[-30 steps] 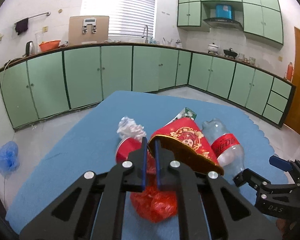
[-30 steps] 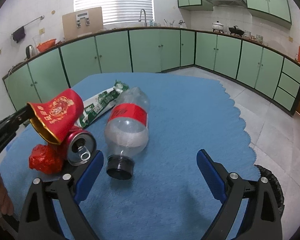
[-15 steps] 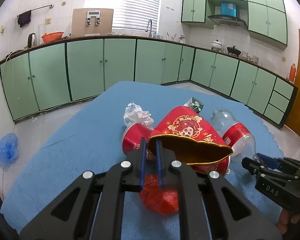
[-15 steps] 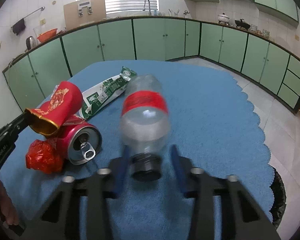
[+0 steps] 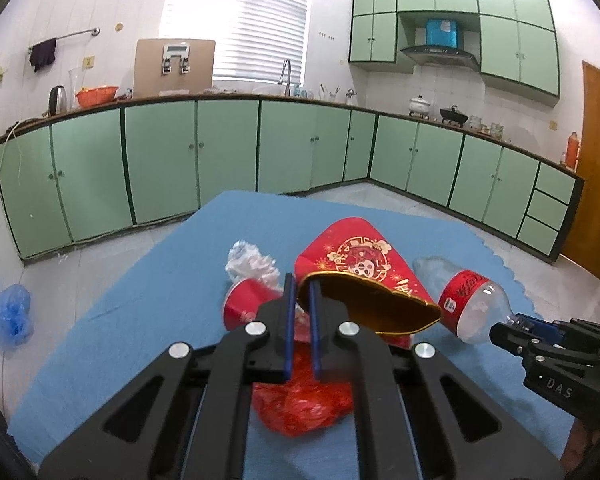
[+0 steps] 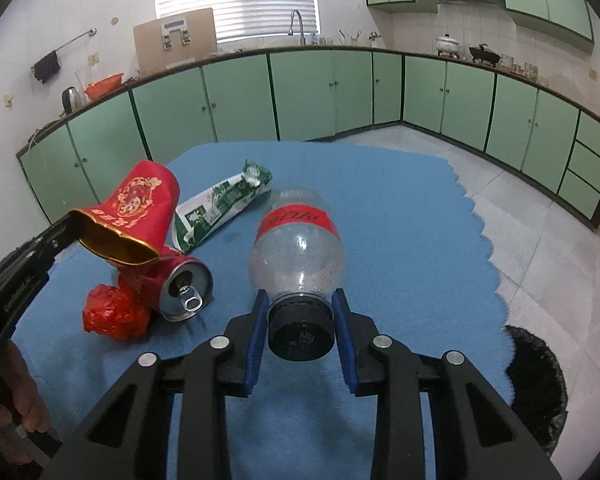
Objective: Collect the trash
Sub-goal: 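Carry the red paper cup and plastic bottle over the bin and release both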
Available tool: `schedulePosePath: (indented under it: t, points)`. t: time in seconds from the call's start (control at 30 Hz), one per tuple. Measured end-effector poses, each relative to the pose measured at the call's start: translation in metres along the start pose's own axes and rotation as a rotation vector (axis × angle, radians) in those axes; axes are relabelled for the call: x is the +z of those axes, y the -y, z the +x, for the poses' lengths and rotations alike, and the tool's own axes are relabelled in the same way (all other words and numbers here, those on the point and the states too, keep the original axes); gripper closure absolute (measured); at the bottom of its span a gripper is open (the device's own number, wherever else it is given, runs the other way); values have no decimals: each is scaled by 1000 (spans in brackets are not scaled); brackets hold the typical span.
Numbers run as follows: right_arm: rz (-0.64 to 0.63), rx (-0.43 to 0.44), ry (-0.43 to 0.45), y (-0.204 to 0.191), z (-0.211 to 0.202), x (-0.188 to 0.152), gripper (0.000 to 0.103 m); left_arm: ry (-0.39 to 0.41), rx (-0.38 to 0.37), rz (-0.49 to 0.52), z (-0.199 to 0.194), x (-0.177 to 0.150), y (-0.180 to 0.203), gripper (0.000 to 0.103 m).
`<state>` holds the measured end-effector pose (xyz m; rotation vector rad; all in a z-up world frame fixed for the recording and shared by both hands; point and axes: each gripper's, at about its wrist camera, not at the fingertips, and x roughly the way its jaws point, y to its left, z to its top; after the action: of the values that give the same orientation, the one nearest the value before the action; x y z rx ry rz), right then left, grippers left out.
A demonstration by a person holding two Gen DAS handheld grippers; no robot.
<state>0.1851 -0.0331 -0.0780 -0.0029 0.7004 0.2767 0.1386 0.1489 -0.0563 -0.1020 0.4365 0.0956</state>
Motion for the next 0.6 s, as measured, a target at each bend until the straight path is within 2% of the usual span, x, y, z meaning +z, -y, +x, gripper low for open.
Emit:
schedulePosePath:
  t: [0.27,0.6]
  points:
    - [6,-10,38,20,-28,7,71,34,-48,34,-14,11,29,98]
    - [56,-53,64,66,-62,5,71,21,-135,94,-21,8,84,98]
